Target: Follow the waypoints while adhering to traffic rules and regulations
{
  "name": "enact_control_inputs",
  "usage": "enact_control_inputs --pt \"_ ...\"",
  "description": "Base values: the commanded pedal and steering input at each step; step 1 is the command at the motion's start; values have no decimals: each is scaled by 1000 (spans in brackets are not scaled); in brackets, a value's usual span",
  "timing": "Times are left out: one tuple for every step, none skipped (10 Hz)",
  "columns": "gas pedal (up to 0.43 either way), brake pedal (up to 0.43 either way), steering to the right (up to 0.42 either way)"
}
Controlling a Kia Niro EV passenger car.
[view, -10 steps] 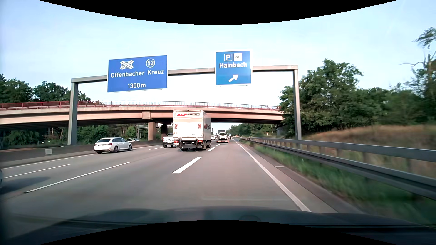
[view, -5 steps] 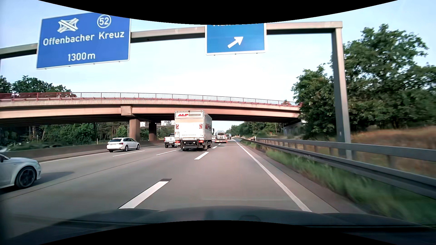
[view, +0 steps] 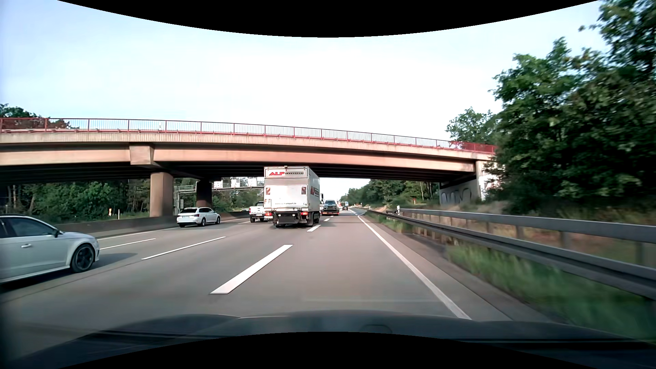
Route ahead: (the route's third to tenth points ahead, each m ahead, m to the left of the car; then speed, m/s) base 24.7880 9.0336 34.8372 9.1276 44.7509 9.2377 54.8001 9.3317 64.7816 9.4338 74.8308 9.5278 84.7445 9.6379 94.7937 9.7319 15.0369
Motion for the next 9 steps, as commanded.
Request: enact_control_inputs --pt "79 0 -5" --pt "79 0 -5" --pt "79 0 -5" --pt "79 0 -5" --pt "79 0 -5" --pt "79 0 -5" --pt "79 0 -5" --pt "79 0 -5" --pt "79 0 -5"
